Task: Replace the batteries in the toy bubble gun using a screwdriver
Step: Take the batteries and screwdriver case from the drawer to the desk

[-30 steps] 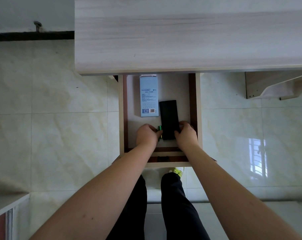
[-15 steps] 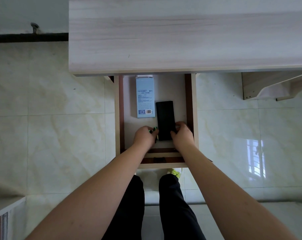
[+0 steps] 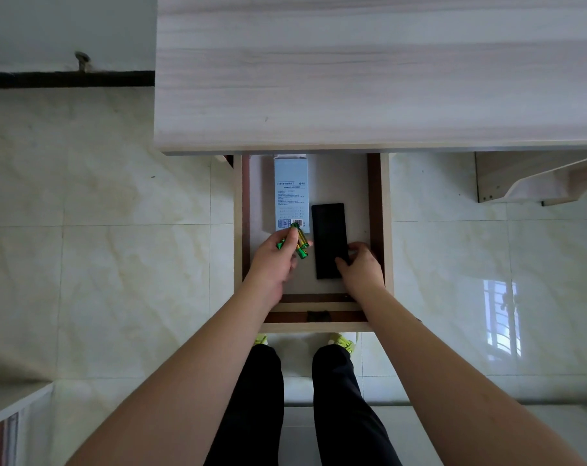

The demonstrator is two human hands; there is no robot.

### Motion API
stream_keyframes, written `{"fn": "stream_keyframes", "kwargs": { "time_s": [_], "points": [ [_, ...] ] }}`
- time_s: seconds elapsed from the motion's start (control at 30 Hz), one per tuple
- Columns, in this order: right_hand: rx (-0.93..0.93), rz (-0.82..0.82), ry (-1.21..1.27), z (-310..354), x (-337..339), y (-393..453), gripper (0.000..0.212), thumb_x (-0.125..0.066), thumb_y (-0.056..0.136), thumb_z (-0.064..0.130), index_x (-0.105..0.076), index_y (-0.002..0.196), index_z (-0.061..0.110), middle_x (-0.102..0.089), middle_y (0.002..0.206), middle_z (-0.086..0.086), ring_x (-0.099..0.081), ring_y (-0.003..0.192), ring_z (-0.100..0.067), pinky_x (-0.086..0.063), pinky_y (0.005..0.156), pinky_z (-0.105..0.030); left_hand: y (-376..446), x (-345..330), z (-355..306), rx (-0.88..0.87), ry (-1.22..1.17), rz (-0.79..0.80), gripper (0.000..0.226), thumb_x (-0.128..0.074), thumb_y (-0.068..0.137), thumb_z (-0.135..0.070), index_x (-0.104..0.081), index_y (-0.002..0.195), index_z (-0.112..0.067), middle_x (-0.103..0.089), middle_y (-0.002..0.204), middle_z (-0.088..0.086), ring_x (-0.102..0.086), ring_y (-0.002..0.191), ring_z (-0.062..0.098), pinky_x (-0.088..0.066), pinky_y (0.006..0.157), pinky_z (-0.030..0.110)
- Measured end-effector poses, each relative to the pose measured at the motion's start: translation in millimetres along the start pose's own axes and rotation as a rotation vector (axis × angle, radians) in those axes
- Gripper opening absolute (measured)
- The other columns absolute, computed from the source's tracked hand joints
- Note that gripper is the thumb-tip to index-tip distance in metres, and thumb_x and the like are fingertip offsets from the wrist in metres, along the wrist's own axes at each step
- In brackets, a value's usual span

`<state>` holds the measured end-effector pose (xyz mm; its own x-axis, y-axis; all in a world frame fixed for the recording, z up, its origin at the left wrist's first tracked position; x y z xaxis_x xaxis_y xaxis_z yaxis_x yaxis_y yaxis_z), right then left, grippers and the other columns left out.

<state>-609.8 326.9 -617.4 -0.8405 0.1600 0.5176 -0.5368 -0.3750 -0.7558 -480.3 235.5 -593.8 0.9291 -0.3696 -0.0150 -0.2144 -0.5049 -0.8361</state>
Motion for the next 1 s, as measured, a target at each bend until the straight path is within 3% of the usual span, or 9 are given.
{"fn": "stream_keyframes", "kwargs": {
  "time_s": [0.2, 0.43, 0.67, 0.83, 0.93, 1.0],
  "points": [
    [0.005, -0.011, -0.004, 0, -1, 0, 0.043, -0.057, 0.096, 0.023, -0.044, 0.136, 0.015, -0.055, 0.132, -0.008, -0.058, 0.113, -0.025, -0.045, 0.081, -0.026, -5, -6, -12, 0.033, -0.203, 0.08, 0.032, -0.049, 0.099, -0.033, -0.055, 0.128, -0.02, -0.067, 0.091, 0.004, -0.058, 0.076, 0.016, -0.048, 0.061, 0.027],
    [0.016, -0.03, -0.014, 1, -2, 0, 0.045, -0.057, 0.095, 0.027, -0.044, 0.137, 0.015, -0.055, 0.133, -0.007, -0.057, 0.114, -0.024, -0.043, 0.078, -0.024, -7, -5, -18, 0.1, -0.528, 0.216, 0.034, -0.049, 0.1, -0.017, -0.047, 0.132, -0.008, -0.061, 0.09, 0.016, -0.067, 0.076, 0.021, -0.059, 0.081, 0.042],
    [-0.017, -0.037, 0.017, 8, -8, 4, 0.055, -0.061, 0.091, 0.039, -0.043, 0.136, 0.014, -0.055, 0.129, -0.009, -0.058, 0.11, -0.025, -0.048, 0.072, -0.026, -5, 3, -21, 0.0, -0.343, 0.233, 0.031, -0.05, 0.099, -0.016, -0.049, 0.129, -0.007, -0.062, 0.087, 0.013, -0.066, 0.072, 0.019, -0.058, 0.073, 0.036],
    [-0.063, -0.111, -0.042, 21, -16, 7, 0.071, -0.064, 0.087, 0.045, -0.031, 0.141, 0.013, -0.045, 0.136, -0.014, -0.051, 0.119, -0.03, -0.046, 0.08, -0.032, -2, 5, -24, -0.036, -0.31, 0.218, 0.011, -0.047, 0.099, -0.014, -0.057, 0.1, -0.011, -0.064, 0.074, 0.008, -0.065, 0.07, 0.02, -0.058, 0.066, 0.034],
    [-0.066, -0.164, -0.163, 27, -22, 8, 0.082, -0.067, 0.082, 0.051, -0.027, 0.142, 0.012, -0.04, 0.138, -0.015, -0.045, 0.125, -0.031, -0.045, 0.094, -0.04, 3, 8, -24, -0.067, -0.238, 0.135, 0.011, -0.049, 0.095, -0.015, -0.059, 0.095, -0.015, -0.064, 0.071, 0.003, -0.066, 0.069, 0.018, -0.054, 0.061, 0.031],
    [-0.047, -0.18, -0.2, 28, -23, 9, 0.082, -0.068, 0.081, 0.051, -0.028, 0.14, 0.011, -0.041, 0.137, -0.014, -0.045, 0.124, -0.03, -0.045, 0.095, -0.04, 6, 10, -24, -0.076, -0.209, 0.102, 0.01, -0.05, 0.094, -0.015, -0.06, 0.091, -0.018, -0.064, 0.071, 0.001, -0.066, 0.067, 0.017, -0.051, 0.058, 0.029]
  ]
}}
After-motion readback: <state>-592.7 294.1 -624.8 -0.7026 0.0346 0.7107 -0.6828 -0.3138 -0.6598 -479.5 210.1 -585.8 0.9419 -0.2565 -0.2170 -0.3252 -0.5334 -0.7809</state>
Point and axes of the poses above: each hand's wrist, its own y-axis towards the middle knuckle, its own x-axis out of the back of the hand, z = x × y, the point moved 1 cm from there along y, towards the middle knuckle
